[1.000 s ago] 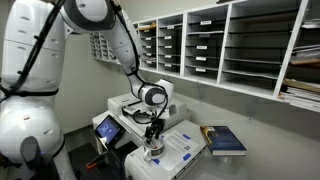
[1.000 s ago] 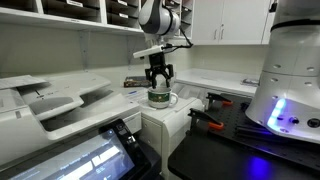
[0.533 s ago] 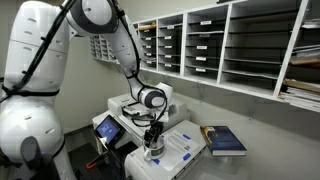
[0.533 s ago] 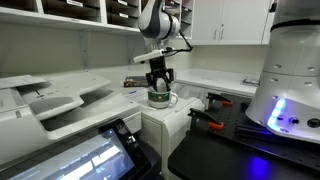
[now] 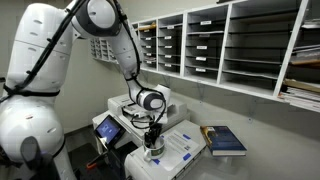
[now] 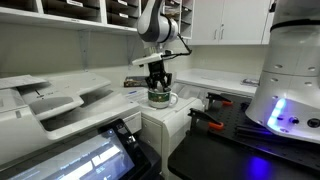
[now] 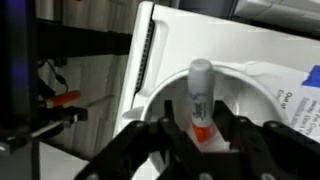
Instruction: Remove the marker from the mug and put it on the copier
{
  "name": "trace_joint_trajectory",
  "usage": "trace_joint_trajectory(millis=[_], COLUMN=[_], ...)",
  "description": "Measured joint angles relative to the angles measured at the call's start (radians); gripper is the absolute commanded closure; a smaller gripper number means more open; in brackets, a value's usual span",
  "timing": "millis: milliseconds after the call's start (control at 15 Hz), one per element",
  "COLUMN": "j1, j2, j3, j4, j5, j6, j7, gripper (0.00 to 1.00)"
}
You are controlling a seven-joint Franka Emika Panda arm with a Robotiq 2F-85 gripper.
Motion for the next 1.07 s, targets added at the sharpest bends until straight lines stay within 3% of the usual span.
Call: trace_joint_trajectory(millis=[133, 467, 733, 1067], j1=[0.008, 0.024, 0.020, 0.010], j2=[0.008, 0.010, -0.059, -0.243], j3=[-0.003, -0.017, -0.006, -0.012], j4=[0.001, 0.006, 0.007, 0.009], j5=[-0.001, 0.001, 0.087, 0.108], j6=[0.008, 0.026, 0.010, -0.176], j7=[0.000, -0.015, -0.145, -0.196], gripper=[0.97, 0.94, 0.94, 0.94])
